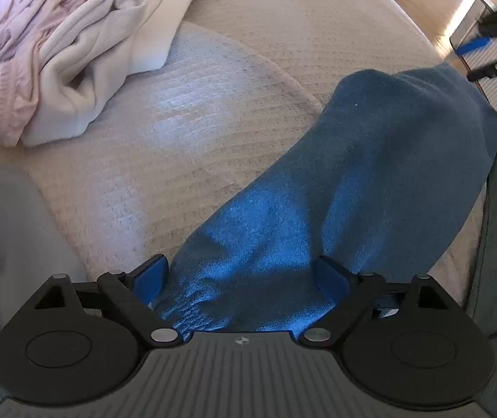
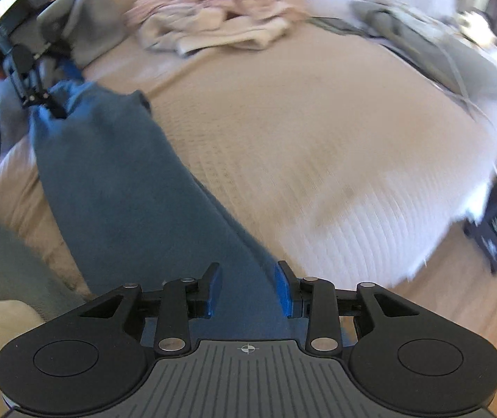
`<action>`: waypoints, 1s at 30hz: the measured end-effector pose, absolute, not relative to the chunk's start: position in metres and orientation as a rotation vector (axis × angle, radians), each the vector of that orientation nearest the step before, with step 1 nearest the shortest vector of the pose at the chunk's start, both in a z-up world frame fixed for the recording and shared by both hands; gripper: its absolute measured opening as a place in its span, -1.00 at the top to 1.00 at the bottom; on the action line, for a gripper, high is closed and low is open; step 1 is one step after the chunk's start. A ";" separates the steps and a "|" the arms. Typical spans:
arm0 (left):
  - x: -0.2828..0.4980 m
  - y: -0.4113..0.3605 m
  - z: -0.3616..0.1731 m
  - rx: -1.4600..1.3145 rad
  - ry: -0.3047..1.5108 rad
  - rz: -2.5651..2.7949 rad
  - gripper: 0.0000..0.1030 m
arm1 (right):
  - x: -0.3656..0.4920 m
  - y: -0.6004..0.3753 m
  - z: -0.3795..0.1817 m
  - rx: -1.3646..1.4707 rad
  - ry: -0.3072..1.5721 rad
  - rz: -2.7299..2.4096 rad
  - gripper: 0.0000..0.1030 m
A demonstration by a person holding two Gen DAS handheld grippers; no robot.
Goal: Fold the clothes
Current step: 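Hold the cuff with the left gripper and stretch the sweatpants toward the right gripper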
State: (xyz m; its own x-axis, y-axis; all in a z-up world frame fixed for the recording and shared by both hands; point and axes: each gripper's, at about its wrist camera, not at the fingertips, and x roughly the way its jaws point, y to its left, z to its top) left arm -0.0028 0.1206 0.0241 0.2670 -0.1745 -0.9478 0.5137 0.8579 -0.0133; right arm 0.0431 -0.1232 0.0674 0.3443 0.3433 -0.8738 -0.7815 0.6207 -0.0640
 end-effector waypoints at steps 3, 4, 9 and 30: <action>0.002 0.122 0.022 0.304 1.231 -0.477 -0.80 | 0.058 -0.115 0.064 -0.604 0.978 0.853 0.13; 0.003 0.122 0.021 0.303 1.236 -0.479 -0.80 | 0.062 -0.112 0.061 -0.630 0.986 0.870 0.13; 0.008 0.121 0.021 0.271 1.282 -0.445 -0.44 | 0.074 -0.103 0.042 -0.643 1.064 0.911 0.13; 0.045 0.167 0.091 0.123 1.115 -0.322 0.96 | 0.046 -0.079 0.090 -0.700 0.935 0.664 0.84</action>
